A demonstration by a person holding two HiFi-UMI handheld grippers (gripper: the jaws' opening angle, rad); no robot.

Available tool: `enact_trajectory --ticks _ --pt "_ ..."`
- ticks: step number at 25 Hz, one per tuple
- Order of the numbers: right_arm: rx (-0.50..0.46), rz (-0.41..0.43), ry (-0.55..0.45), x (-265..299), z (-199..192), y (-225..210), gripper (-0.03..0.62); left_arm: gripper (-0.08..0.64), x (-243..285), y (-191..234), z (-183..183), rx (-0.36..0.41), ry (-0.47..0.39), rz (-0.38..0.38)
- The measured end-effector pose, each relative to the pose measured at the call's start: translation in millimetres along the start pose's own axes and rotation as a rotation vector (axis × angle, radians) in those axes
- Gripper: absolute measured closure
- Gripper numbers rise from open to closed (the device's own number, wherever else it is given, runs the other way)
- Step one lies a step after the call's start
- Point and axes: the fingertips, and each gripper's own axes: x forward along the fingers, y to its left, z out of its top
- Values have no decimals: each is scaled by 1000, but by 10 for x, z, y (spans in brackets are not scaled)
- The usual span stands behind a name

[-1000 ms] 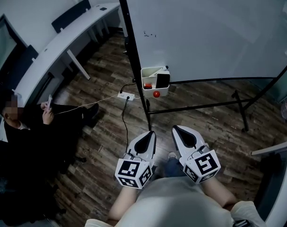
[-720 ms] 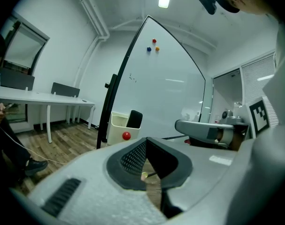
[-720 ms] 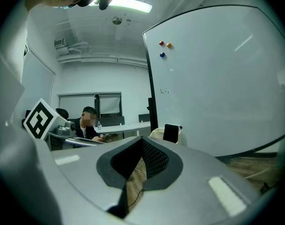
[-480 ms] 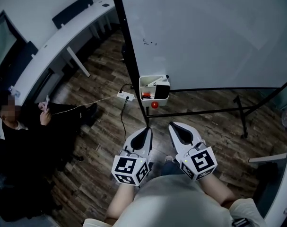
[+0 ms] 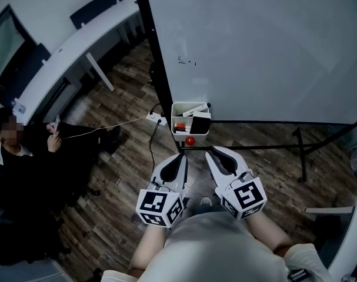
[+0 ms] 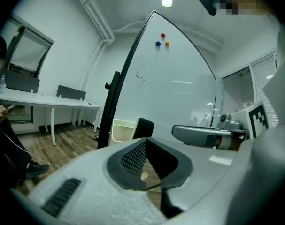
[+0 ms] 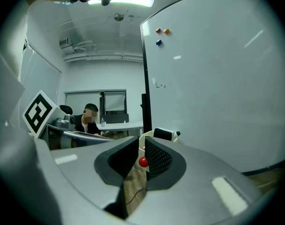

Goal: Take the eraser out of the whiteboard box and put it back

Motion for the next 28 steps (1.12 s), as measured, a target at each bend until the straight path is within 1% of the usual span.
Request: enact_trajectory --ticks 2,6,11,16,21,28 --pt "0 11 3 65 -2 -57 533 555 57 30 6 -1 -1 10" --pt "-4 18 9 195 -10 -192 463 555 165 95 7 -9 -2 29" --pt "-13 47 28 365 -25 -285 404 555 283 161 26 -14 2 45" --pt "-25 56 40 507 -36 -390 351 555 389 217 57 -15 1 64" --pt "-31 71 46 650 -68 -482 327 555 472 302 67 -20 -6 90" --pt "-30 99 56 811 -96 -547 321 555 550 394 113 -25 -17 121"
